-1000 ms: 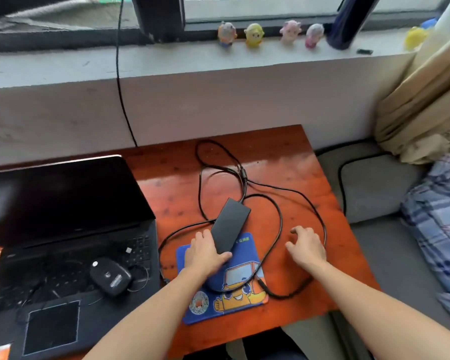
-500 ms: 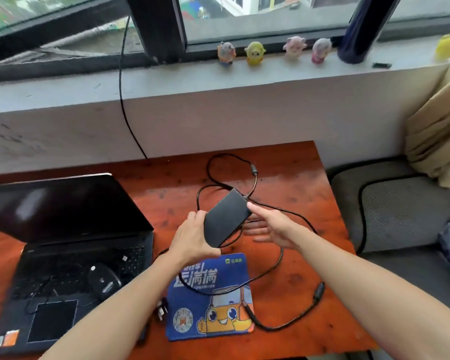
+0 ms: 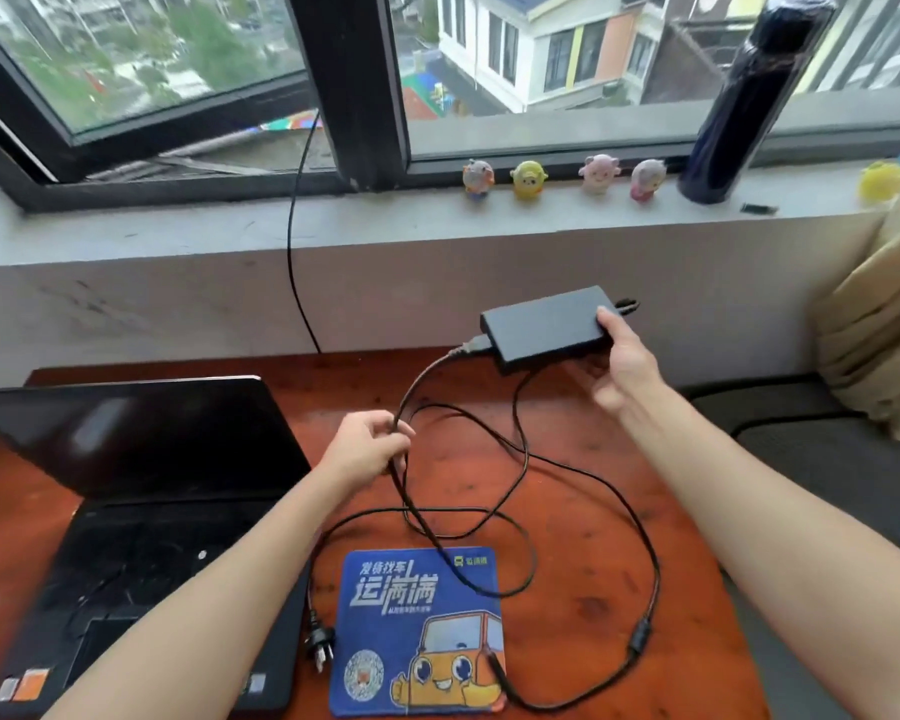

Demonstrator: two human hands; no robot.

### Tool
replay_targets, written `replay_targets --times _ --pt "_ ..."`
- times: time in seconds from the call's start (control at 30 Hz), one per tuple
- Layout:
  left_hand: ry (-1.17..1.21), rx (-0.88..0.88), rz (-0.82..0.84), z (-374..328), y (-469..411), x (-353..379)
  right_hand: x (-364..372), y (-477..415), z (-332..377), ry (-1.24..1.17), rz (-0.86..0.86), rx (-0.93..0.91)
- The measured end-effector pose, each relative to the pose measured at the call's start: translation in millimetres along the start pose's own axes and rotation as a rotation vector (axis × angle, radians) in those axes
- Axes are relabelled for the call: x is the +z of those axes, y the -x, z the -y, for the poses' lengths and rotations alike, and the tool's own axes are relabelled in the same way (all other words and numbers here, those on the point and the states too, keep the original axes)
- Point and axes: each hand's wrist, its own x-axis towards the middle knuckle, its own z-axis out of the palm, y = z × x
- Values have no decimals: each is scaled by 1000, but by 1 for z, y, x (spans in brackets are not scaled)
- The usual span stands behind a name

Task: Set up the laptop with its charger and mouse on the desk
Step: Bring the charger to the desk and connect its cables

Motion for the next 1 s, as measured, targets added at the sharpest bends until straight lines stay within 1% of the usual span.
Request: replay_targets --times 0.07,0.13,0.2,0.23,0.27,0.33,0.4,0.47,0.5,0.57,0.63,0.73,0.77,0.8,0.83,0.9,0.93,1.0 --pt "-37 41 -25 -13 -9 -12 2 1 15 -157 -36 -19" --pt "-105 37 31 -19 -11 -18 6 3 32 -313 -88 -33" --pt "-197 -26 126 -14 -7 -24 6 2 50 -448 -131 -49" --pt "-212 -86 158 -8 -3 -27 5 1 57 -497 -149 -59" --pt "-168 -161 165 -3 1 -32 3 0 63 -524 -165 -72" --pt "51 -295 92 1 2 -50 -4 -1 68 -529 -195 -81" --pt "308 -327 -66 -9 0 -70 -9 0 61 -498 -205 -63" --pt "567 -272 -191 -31 -3 -91 -10 0 43 -453 -216 -13" --pt "687 -231 -221 -46 -4 -99 -12 0 33 -424 -223 25" --pt "868 -149 -217 -75 -4 -116 -13 -3 8 -356 -224 102" --pt "921 -49 -166 -105 3 -132 -13 -5 -15 -305 -227 161" --pt "858 100 -38 -140 18 -146 -13 -7 -36 -245 -246 199" --pt "808 134 -12 -147 21 -148 -12 -6 -39 -227 -245 198" --pt "717 163 -21 -151 22 -148 -12 -7 -42 -211 -252 194" --pt "570 192 -84 -151 18 -147 -12 -7 -44 -197 -262 192" --pt "233 224 -268 -145 8 -140 -12 -7 -45 -170 -270 191" --pt "137 222 -332 -139 3 -135 -13 -6 -46 -148 -265 198" --pt "87 173 -358 -124 -10 -124 -16 -5 -46 -118 -245 226"
